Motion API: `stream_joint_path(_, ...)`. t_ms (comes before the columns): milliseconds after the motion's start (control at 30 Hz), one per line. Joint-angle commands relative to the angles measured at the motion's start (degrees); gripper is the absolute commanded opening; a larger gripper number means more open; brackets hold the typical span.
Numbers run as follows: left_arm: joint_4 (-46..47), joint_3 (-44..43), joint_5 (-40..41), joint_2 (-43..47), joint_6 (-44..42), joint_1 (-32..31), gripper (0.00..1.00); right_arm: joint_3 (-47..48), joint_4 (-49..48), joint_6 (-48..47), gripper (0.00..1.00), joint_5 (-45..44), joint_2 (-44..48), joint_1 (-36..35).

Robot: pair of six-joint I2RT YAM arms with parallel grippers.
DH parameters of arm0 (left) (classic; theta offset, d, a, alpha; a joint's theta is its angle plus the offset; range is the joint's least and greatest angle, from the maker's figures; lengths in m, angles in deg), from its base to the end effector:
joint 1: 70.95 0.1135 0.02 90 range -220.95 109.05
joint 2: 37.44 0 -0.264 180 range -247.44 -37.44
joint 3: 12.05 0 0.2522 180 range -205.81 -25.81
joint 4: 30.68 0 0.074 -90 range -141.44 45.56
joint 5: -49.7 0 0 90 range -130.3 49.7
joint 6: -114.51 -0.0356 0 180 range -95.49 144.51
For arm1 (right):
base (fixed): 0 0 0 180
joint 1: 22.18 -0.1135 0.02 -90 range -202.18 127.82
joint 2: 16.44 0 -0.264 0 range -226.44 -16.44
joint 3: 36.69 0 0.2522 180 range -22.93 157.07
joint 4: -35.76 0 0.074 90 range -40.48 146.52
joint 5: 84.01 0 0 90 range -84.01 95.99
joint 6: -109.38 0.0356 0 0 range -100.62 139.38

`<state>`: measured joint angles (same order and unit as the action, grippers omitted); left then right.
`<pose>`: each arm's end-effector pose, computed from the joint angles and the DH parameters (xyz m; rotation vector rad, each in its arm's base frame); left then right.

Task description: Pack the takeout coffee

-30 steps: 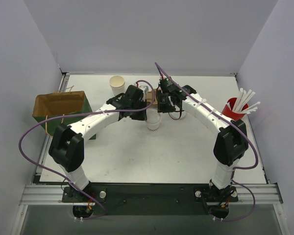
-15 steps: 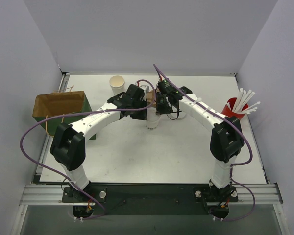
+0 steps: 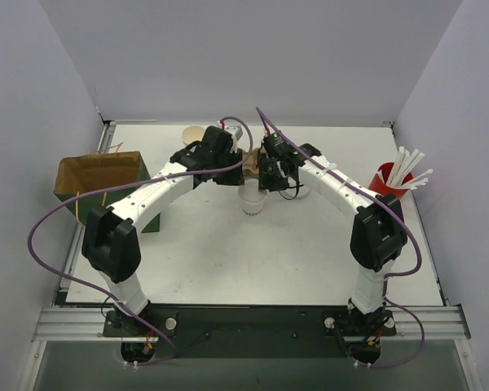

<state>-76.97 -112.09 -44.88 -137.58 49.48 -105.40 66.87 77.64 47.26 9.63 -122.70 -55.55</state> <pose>0.3235 -0.2253 0.2937 0.2423 2.4461 -0.5727 0.3527 0.2350 0.2782 -0.1485 2.4224 0.5837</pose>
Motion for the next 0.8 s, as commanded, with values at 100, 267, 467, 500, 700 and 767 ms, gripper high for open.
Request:
stream_joint_path(100, 0.4, -8.2, -0.1, -5.0, -4.4, 1.4, 0.37, 1.2, 3.3, 1.8, 0.33, -2.8, 5.8, 0.1)
stream_joint_path(267, 0.5, -10.0, -1.0, -8.2, -5.5, 1.6, 0.36, -2.6, 3.1, 5.3, 0.31, -2.5, 9.2, -0.1)
stream_joint_path(467, 1.1, -8.9, -1.8, -9.6, -4.6, 1.5, 0.29, -5.6, 0.9, 7.7, 0.28, -0.3, 9.5, -0.6)
stream_joint_path(500, 1.4, -8.4, -1.7, -9.1, -4.4, 1.6, 0.29, -5.5, 0.9, 8.0, 0.27, 0.0, 9.1, -0.7)
stream_joint_path(700, 2.2, -5.1, -1.2, -7.2, -3.1, 1.3, 0.28, -3.8, 0.2, 8.3, 0.24, 0.5, 4.9, -1.4)
stream_joint_path(767, 2.2, -3.7, -0.8, -6.6, -2.6, 1.1, 0.27, -3.0, 0.2, 8.3, 0.22, 0.4, 3.5, -1.3)
